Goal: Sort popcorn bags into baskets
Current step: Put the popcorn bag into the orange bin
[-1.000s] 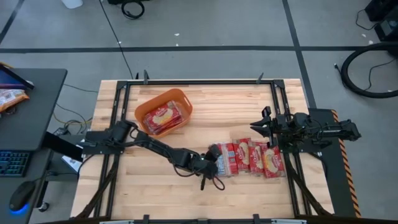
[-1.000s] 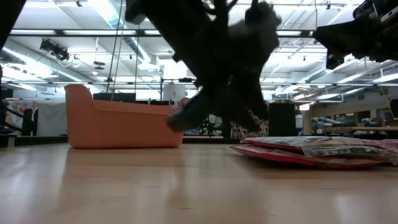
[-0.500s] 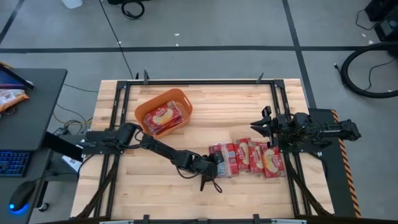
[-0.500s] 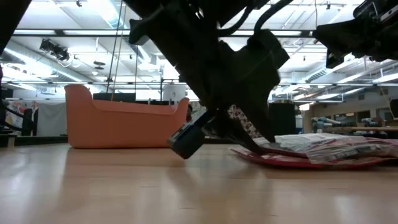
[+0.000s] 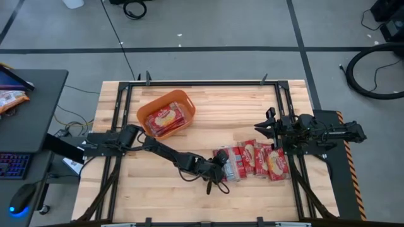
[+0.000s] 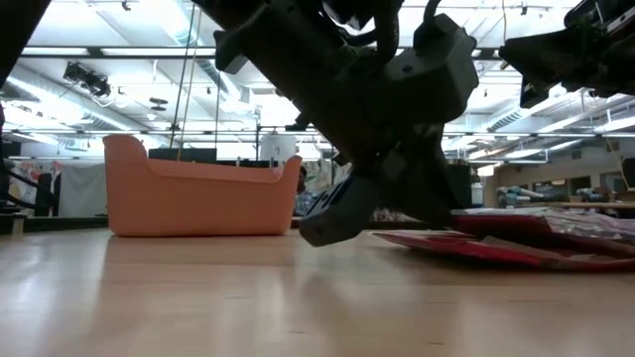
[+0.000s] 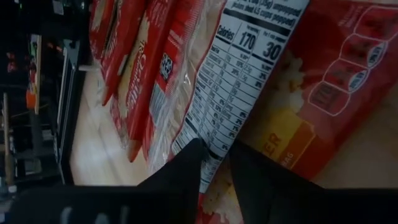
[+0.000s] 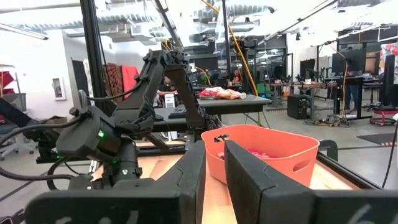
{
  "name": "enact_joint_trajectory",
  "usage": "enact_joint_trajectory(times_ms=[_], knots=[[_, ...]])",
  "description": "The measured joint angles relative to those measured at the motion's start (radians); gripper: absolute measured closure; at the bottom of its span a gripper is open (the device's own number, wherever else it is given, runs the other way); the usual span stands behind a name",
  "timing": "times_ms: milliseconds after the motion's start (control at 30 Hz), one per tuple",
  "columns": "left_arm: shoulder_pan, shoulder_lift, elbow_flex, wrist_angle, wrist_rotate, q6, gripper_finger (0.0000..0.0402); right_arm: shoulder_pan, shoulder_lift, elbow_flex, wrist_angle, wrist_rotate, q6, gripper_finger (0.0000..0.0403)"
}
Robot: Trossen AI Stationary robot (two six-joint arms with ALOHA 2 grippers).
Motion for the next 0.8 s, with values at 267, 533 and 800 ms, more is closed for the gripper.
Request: enact_joint_trajectory(times_ms=[267,533,800], knots=[[0.011,0.0,0.0,0.032,-0.004,-0.037,0.0388,0.0,0.0,0.0,0.0,0.0,0.0,0.0337],[0.003,-0.047,-0.001,0.104,-0.186,0.008,0.0395,0.0,0.0,0.0,0.0,0.0,0.0,0.0337],[-0.003,-0.245,0.0,-0.144,-0.306,-0.247,0.0396,0.0,0.0,0.0,0.006,0.0,0.0,0.0337]])
